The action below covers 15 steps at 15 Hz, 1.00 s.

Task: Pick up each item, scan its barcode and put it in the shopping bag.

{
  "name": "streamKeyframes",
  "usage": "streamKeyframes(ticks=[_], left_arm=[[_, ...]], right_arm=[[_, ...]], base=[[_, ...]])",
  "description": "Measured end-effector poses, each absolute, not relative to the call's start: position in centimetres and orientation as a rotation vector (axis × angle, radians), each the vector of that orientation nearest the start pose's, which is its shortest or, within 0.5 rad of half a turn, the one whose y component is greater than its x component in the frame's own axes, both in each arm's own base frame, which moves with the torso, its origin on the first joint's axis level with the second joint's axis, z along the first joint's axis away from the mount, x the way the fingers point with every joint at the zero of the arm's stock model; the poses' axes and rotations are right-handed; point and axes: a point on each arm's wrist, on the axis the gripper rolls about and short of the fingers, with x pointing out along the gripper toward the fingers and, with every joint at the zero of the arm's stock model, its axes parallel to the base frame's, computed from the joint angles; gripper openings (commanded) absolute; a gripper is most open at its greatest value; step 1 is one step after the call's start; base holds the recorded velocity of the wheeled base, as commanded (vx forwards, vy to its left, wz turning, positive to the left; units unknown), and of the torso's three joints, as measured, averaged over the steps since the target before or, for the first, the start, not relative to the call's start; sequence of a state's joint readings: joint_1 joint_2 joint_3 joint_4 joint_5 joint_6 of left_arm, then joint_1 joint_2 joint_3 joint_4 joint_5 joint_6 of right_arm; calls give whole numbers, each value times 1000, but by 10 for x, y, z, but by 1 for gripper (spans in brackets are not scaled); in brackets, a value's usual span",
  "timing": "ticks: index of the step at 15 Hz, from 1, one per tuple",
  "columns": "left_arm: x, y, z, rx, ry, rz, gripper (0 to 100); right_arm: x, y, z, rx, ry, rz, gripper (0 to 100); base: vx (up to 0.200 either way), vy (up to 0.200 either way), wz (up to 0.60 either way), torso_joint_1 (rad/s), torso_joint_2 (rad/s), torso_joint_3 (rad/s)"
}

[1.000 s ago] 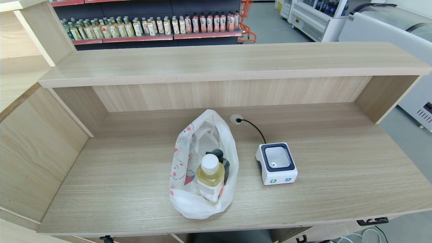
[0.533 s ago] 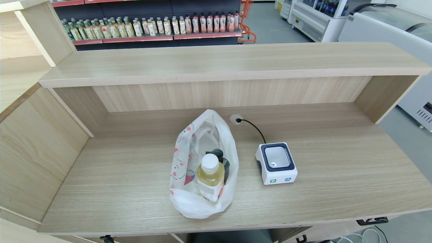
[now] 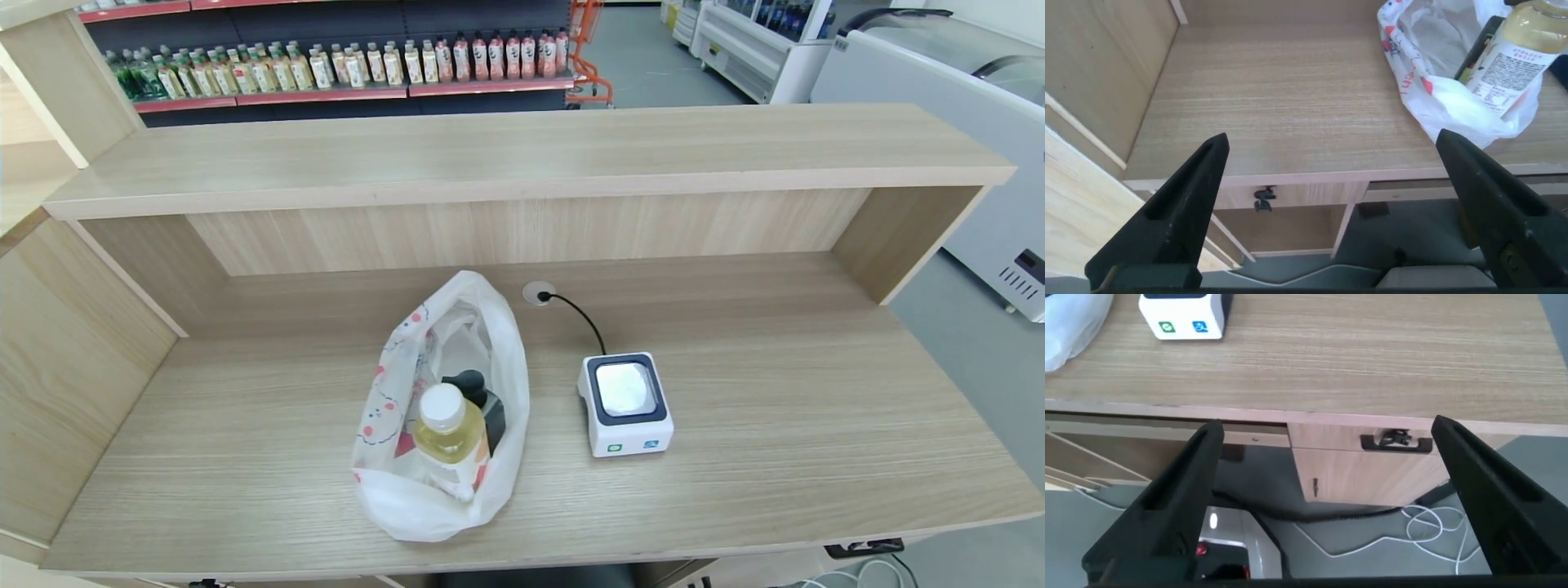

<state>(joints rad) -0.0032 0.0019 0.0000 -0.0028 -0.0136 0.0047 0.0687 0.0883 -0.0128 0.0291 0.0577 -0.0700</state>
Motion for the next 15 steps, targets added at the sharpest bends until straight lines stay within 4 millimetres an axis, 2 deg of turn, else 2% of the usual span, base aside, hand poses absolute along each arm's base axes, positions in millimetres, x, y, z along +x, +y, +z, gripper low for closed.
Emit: streamKeyframes(ticks=[1,15], left_arm=[[-23,0,76,4,-1,-17,100],[-23,0,76,-1,-1,-17,100]], right_arm=[[-17,0,77,-70,99,130,100],[-17,0,76,-54,105,128,100]], base=[[0,-200,0,2,-2,7],[0,0,0,0,0,0]])
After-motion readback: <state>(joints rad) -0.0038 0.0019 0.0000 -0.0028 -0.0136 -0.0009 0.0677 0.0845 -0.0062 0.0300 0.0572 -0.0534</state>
